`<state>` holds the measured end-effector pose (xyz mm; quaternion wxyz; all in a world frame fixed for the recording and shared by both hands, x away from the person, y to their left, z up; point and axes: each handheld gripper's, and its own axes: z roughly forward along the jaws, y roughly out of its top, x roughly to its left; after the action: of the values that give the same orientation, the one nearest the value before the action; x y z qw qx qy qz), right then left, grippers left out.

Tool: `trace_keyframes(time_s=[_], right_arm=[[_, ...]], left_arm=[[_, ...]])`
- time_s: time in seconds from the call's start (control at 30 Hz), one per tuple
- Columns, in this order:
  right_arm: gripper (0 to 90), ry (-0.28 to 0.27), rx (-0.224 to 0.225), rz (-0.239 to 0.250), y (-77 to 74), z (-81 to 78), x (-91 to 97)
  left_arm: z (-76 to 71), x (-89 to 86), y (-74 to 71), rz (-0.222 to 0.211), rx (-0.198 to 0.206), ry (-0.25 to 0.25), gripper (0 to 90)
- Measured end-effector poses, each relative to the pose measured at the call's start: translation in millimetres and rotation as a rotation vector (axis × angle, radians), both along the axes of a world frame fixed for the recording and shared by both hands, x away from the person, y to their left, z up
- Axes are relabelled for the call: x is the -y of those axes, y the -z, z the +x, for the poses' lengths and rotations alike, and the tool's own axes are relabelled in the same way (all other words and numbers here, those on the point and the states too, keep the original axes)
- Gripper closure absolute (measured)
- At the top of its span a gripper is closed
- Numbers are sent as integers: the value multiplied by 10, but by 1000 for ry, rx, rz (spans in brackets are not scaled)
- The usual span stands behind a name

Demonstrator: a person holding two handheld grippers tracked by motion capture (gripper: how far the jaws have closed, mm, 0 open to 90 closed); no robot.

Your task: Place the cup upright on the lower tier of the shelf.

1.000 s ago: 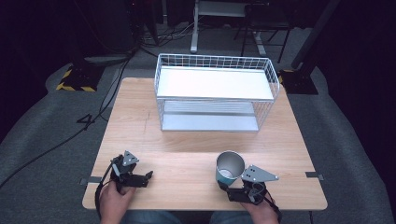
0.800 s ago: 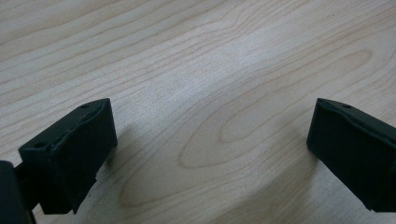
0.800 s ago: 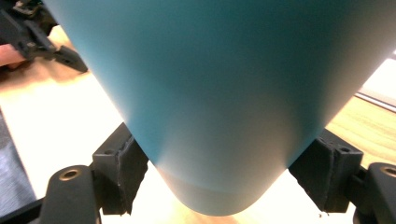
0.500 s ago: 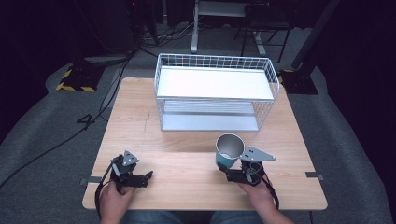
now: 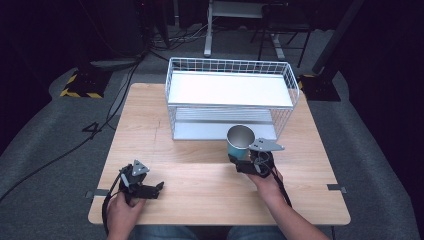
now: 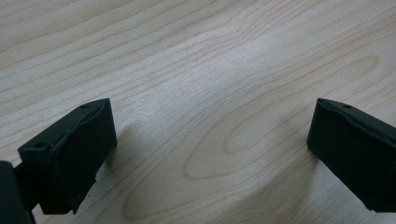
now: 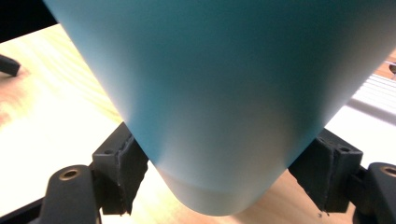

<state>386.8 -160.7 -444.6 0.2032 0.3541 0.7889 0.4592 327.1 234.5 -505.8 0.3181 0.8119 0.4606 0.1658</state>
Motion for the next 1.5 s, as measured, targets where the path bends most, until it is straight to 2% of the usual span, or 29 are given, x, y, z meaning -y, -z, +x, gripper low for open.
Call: trace_keyframes(time_s=[0.17, 0.33, 0.8, 1.17, 1.5], right_arm=[[256, 5, -5, 1, -5, 126, -40], [256, 13, -14, -11, 21, 332, -102], [256, 32, -17, 19, 85, 706, -206], [255, 47, -18, 4, 148, 941, -238], [256, 50, -12, 12, 247, 1133, -321]], left_arm=[[1, 0, 0, 0, 0, 0, 18], [0, 0, 1, -1, -1, 0, 18], [3, 0, 0, -2, -3, 0, 18], [3, -1, 2, -1, 0, -2, 18], [-55, -16, 2, -2, -1, -10, 18]])
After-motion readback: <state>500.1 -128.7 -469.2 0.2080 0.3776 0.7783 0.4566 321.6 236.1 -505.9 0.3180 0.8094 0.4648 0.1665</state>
